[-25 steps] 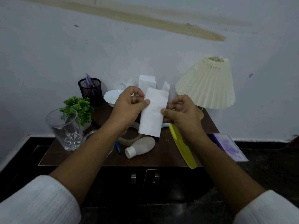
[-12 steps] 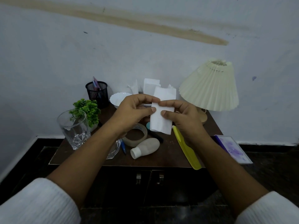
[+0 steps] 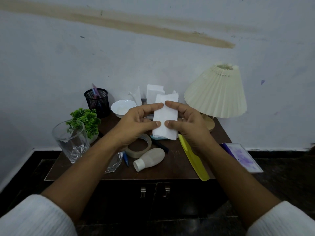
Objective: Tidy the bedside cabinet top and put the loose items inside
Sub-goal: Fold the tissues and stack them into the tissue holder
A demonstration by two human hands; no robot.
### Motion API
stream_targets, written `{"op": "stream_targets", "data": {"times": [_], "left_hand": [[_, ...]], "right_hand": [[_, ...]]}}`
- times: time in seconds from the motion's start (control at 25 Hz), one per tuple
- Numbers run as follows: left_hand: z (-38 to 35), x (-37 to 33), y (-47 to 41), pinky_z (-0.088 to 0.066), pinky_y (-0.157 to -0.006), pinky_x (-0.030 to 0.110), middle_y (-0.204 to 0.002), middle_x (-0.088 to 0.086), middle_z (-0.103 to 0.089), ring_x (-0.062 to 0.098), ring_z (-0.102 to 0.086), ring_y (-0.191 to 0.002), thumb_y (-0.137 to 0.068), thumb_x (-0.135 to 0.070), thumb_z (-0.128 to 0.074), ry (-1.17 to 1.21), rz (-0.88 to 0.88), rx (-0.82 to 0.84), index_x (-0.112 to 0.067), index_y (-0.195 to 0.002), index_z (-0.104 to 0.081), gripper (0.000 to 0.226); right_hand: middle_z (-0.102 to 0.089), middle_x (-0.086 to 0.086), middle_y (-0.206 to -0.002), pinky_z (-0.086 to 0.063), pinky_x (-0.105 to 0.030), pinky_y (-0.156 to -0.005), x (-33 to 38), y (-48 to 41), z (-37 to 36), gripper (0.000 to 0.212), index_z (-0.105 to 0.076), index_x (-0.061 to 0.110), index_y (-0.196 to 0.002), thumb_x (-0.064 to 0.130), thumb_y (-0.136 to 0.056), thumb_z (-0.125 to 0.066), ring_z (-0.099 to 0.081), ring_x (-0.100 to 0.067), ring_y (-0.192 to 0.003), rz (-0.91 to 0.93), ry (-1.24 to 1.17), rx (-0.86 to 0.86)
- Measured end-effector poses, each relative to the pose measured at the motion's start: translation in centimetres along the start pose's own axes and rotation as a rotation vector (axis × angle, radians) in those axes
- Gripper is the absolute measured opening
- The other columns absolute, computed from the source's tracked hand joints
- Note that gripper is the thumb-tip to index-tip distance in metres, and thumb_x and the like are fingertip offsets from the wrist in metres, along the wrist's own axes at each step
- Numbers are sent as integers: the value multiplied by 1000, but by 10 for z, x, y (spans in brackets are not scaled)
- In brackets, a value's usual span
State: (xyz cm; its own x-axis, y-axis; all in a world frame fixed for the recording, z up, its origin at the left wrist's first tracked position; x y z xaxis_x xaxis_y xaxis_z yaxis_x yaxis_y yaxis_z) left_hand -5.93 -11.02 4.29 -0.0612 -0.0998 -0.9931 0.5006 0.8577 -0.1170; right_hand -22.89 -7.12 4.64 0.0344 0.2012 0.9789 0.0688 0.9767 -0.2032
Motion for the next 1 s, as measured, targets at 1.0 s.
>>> {"op": "stream_targets", "data": {"times": [1.0], "left_hand": [[11,7,-11,-60,-90,38,-130,7,-69,25,-69,-115,-68,9,-77,366,154,-46,-3,-151,-38,92]], "right_hand": [[-45,2,-146,-58,-38,-92,-9,-7,16,70,-42,28,-149,11,-88,-72,-57,-15,-121,266,757,-142]]}}
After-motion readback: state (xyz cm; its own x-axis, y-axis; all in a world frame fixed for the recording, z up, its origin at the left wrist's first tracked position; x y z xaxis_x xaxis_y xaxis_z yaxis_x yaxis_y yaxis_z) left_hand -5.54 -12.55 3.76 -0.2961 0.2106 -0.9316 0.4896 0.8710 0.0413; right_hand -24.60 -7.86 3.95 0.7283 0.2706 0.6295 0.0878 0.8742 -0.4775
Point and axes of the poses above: each hand's wrist, its own y-axis away from the middle knuckle, its own z-axis out of the back of the hand, x = y × z, the point moved 4 cm from there along -y, towards the middle knuckle
